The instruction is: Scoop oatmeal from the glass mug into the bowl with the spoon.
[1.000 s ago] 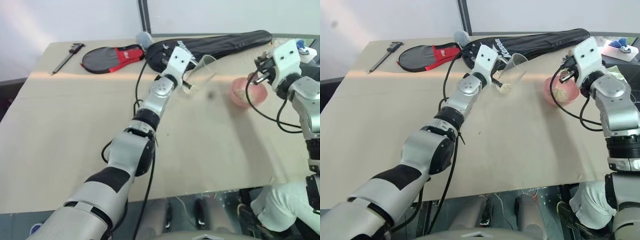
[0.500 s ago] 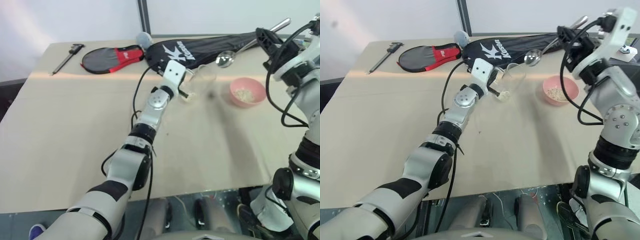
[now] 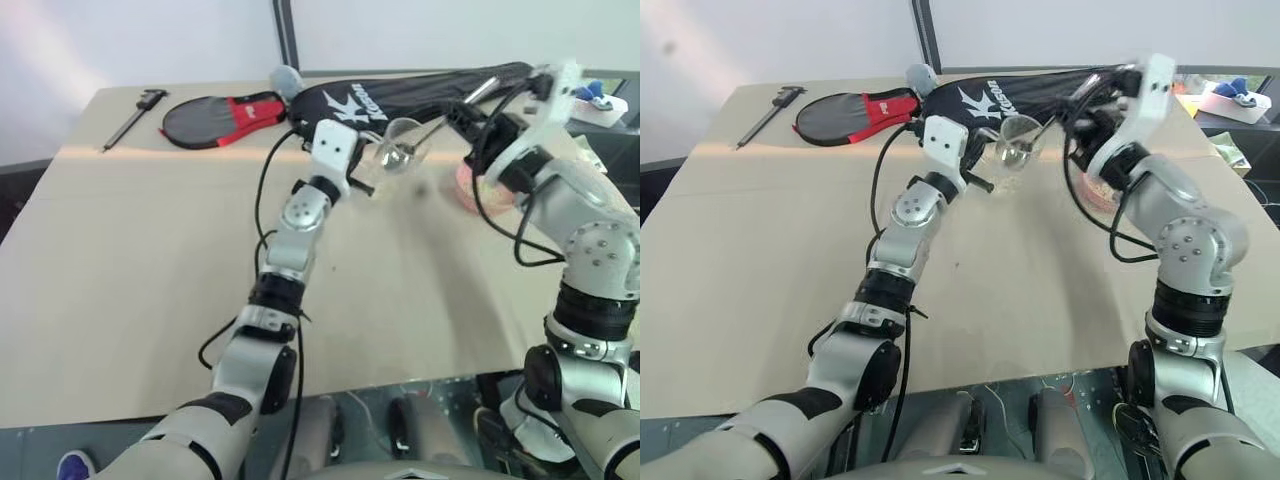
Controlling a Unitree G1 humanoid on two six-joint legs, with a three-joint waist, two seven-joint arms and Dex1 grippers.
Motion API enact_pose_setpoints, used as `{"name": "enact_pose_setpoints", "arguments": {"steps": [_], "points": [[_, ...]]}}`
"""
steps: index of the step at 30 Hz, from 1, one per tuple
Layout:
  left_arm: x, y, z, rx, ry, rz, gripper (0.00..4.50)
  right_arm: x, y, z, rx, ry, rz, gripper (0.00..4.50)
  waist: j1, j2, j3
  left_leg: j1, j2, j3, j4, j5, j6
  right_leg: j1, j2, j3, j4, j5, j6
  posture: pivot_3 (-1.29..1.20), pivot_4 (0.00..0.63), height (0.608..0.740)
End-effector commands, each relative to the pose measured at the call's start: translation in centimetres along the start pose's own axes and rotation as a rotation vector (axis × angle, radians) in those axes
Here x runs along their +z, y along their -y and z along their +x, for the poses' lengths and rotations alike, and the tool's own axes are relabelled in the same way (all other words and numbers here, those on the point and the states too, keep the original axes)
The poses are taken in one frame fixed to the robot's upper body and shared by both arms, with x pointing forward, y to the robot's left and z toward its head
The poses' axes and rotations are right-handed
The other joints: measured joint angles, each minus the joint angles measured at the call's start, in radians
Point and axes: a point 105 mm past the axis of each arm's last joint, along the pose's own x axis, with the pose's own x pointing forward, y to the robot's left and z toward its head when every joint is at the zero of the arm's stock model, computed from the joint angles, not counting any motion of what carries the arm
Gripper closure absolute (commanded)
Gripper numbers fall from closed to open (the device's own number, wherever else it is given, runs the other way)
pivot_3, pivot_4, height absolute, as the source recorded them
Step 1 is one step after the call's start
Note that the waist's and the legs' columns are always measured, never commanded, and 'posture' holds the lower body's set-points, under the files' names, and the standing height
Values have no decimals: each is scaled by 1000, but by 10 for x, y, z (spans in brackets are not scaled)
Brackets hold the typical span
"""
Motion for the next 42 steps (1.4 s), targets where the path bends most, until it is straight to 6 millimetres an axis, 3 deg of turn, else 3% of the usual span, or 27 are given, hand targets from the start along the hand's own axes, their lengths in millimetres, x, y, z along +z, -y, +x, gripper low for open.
{"name": "enact_pose_setpoints", "arguments": {"steps": [1,3,7,10,13,17,20,25,27,28,31,32,33,36,40,42], "points": [[18,-6,-8,21,67,-25,4500,-12,-18,11,82,-12,-23,4154,-1,0,0,0,0,0,0,0,0,0,0,0,1,0,0,0,150,740],[16,-9,-13,38,59,-55,4500,-17,-19,15,91,-15,-22,3501,-1,0,0,0,0,0,1,0,0,0,0,0,1,0,0,0,150,740],[3,-26,-32,92,39,-133,4500,-25,-27,15,138,-17,-62,1459,2,0,0,0,0,0,2,0,0,0,0,0,1,0,0,0,150,740],[-20,-48,-50,167,-8,-116,4500,-29,-36,-3,198,-37,-317,215,7,0,0,0,0,-1,2,0,0,1,0,-1,1,0,0,0,150,740],[-38,-67,-64,236,-35,-151,4500,-38,-56,-30,361,-24,-448,215,6,0,0,0,-1,-1,2,0,0,1,0,-1,0,0,0,0,150,740],[-47,-78,-76,259,-9,-137,4500,-63,-48,-63,394,-121,-570,215,9,0,0,0,0,-2,2,0,0,1,0,-2,1,0,0,0,150,740],[-57,-84,-82,279,-18,-150,4500,-78,-37,-77,367,-211,-604,215,13,-1,-1,2,0,-3,3,0,0,5,0,-3,-1,0,0,0,150,740],[-78,-89,-96,311,-50,-164,4500,-85,-33,-100,339,-242,-630,215,14,0,-1,3,0,-4,3,0,0,6,0,-3,-2,0,0,0,150,740],[-83,-90,-99,322,-56,-178,3745,-85,-32,-102,330,-247,-633,142,14,0,-1,4,0,-4,3,0,0,8,0,-3,-2,0,0,0,150,740],[-84,-90,-100,323,-57,-181,3650,-85,-31,-103,323,-246,-629,142,14,0,-1,6,0,-4,3,0,0,9,0,-3,-2,0,0,0,150,740],[-86,-89,-103,323,-62,-184,2458,-85,-30,-106,316,-247,-628,142,16,-1,-1,16,0,-5,1,-1,1,21,0,-4,-7,0,0,0,150,740],[-87,-91,-105,331,-64,-185,1777,-86,-29,-107,315,-249,-628,142,17,-1,-1,18,0,-6,1,-2,2,25,0,-6,-8,0,0,0,150,740],[-87,-92,-107,336,-66,-185,1517,-86,-29,-108,315,-249,-628,142,18,-1,-1,19,0,-6,1,-2,2,25,0,-6,-9,0,0,0,150,740],[-85,-92,-114,335,-68,-170,75,-89,-25,-111,313,-258,-631,142,18,-1,-1,19,0,-6,1,-2,2,25,-1,-6,-9,0,0,0,150,740],[-76,-85,-130,279,-70,-148,25,-91,-12,-120,262,-277,-641,142,18,-1,-1,19,1,-6,1,-2,2,25,0,-5,-9,0,0,0,150,740],[-70,-76,-146,201,-93,-147,25,-91,6,-128,188,-305,-652,142,17,-1,-1,19,1,-6,1,-2,2,25,-1,-5,-9,0,0,0,150,740]]}}
